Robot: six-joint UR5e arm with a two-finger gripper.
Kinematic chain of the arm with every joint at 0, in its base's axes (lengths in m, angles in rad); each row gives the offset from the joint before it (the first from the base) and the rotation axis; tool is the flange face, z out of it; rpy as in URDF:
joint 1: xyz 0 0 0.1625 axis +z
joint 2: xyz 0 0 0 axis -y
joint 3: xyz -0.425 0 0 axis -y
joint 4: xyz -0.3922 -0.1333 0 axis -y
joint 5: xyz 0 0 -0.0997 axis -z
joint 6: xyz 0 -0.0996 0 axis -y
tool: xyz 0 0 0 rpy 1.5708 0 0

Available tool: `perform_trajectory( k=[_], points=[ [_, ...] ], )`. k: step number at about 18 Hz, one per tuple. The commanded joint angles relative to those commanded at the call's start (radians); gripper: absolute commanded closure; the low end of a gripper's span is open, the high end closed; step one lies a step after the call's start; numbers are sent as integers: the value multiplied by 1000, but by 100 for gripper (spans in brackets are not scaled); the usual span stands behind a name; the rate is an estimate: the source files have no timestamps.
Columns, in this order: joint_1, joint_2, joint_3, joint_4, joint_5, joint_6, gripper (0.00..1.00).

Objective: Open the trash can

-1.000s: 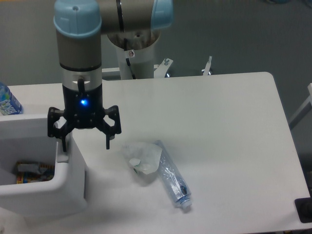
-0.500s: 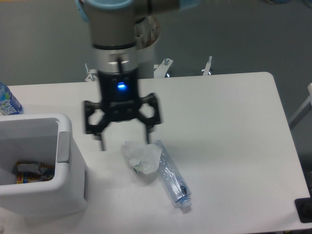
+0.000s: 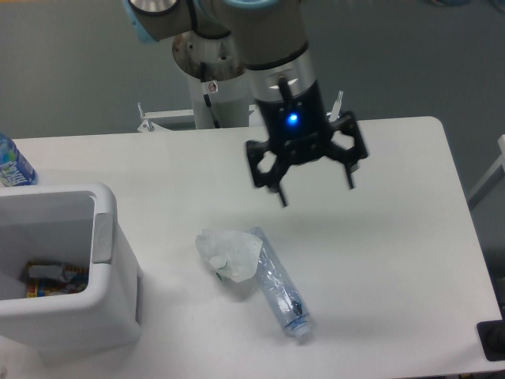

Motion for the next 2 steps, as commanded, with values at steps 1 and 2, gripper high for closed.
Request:
perform_trajectory(
  k=[1,2],
  points=[
    [23,8,-9,-2,-4,22,0],
    [40,9,-9,-2,-9,29,0]
  ],
)
